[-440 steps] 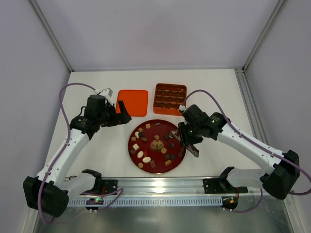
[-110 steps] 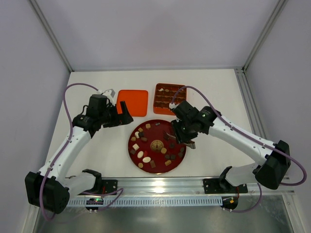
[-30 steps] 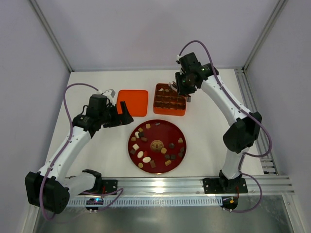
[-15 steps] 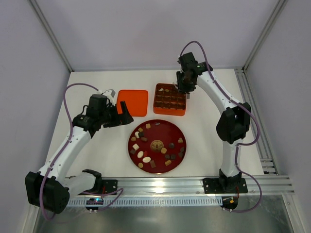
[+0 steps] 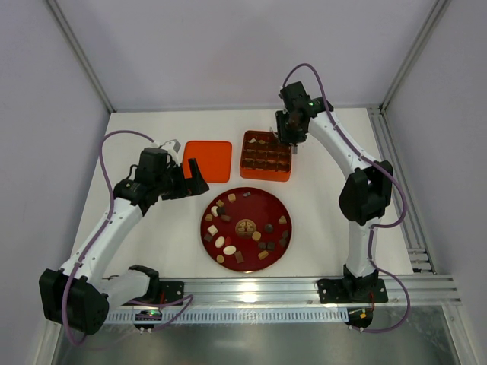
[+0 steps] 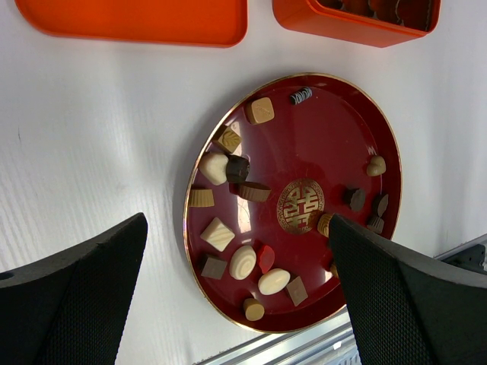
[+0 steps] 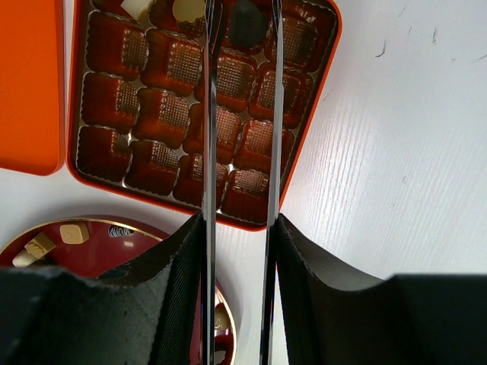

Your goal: Pack the chocolate

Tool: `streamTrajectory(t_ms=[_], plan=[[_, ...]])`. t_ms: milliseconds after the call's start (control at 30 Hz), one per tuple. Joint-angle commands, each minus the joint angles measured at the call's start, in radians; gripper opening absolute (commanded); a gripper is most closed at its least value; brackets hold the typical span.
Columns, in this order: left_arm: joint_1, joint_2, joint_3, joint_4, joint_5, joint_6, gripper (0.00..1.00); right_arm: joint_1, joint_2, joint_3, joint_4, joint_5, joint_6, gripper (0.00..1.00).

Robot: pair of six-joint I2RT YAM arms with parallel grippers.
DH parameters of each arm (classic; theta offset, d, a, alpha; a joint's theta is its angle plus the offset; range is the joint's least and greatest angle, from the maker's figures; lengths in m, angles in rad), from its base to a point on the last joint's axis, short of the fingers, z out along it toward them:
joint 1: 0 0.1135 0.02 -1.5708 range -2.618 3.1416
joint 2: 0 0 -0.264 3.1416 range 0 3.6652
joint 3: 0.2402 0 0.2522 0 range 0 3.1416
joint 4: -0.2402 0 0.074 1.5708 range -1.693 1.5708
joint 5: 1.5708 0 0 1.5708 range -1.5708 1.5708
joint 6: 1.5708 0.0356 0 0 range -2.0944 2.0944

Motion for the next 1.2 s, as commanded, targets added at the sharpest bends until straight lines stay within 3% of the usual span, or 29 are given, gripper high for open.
streamTrajectory(t_ms=[0, 200, 400, 767, 1167], plan=[[-0.005, 0.001, 0.028, 0.008, 0.012, 0.015, 1.00, -0.004, -0.015, 0.018, 0.032, 0.014, 0.003, 0.43], [-0.005, 0.001, 0.028, 0.008, 0.014, 0.016, 1.00, -0.001, -0.027, 0.025, 0.017, -0.004, 0.006, 0.43], [-0.003, 0.004, 0.028, 0.008, 0.014, 0.015, 1.00, 0.033, -0.145, -0.063, 0.012, -0.021, 0.006, 0.43], [-0.005, -0.010, 0.028, 0.008, -0.015, 0.013, 1.00, 0.287, -0.461, -0.386, 0.020, -0.030, 0.038, 0.43], [-0.002, -0.025, 0.027, 0.004, -0.066, 0.009, 1.00, 0.511, -0.607, -0.623, -0.034, -0.067, 0.138, 0.42]])
